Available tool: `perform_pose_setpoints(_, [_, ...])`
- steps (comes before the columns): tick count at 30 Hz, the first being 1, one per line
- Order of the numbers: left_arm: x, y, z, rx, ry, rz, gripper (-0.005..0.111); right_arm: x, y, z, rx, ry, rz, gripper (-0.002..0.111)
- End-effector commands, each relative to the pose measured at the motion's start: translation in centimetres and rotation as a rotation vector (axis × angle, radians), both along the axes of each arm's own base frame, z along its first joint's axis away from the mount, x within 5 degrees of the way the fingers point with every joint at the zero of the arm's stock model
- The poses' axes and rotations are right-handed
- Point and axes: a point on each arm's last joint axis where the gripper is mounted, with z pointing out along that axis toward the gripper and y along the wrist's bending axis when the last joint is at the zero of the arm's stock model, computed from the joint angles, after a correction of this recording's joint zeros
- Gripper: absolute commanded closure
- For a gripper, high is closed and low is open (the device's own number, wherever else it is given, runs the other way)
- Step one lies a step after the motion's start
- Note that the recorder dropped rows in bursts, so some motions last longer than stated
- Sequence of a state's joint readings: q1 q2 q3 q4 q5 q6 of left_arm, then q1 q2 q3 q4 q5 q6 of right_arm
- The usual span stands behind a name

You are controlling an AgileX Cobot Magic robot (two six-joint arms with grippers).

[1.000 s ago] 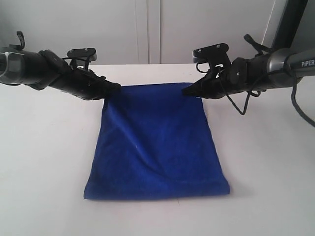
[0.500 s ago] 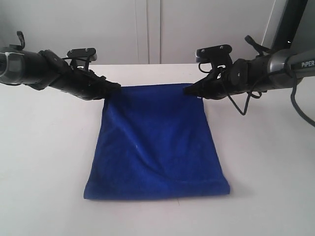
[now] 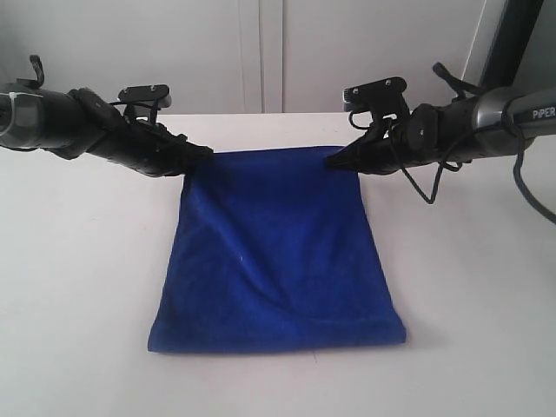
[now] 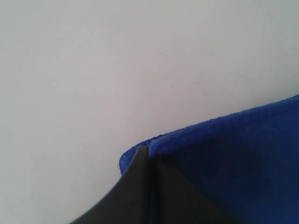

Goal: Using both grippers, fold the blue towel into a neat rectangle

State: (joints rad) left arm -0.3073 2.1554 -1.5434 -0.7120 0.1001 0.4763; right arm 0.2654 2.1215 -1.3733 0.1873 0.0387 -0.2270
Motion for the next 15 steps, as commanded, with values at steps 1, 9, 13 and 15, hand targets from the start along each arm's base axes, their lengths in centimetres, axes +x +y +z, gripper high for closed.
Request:
perform_pose_setpoints(1, [0.03,-0.2,0.27,-0.011,-0.005,0.002,0.101,0.24,-0.44,0.2,0.0,-0.02,-0.01,0.108])
perform_pose_setpoints(9, [0.03,-0.2,0.27,-0.011,-0.005,0.002,0.064,0.24,-0.44,0.2,0.0,-0.02,-0.01,0.088])
perform_pose_setpoints(13, [0.03,-0.2,0.27,-0.011,-0.005,0.002,0.058,0.24,-0.44,0.2,0.0,-0.02,-0.01,0.067])
perform_pose_setpoints(15, [0.03,-0.2,0.27,-0.011,-0.005,0.002,0.058,0.24,-0.44,0.2,0.0,-0.02,-0.01,0.058])
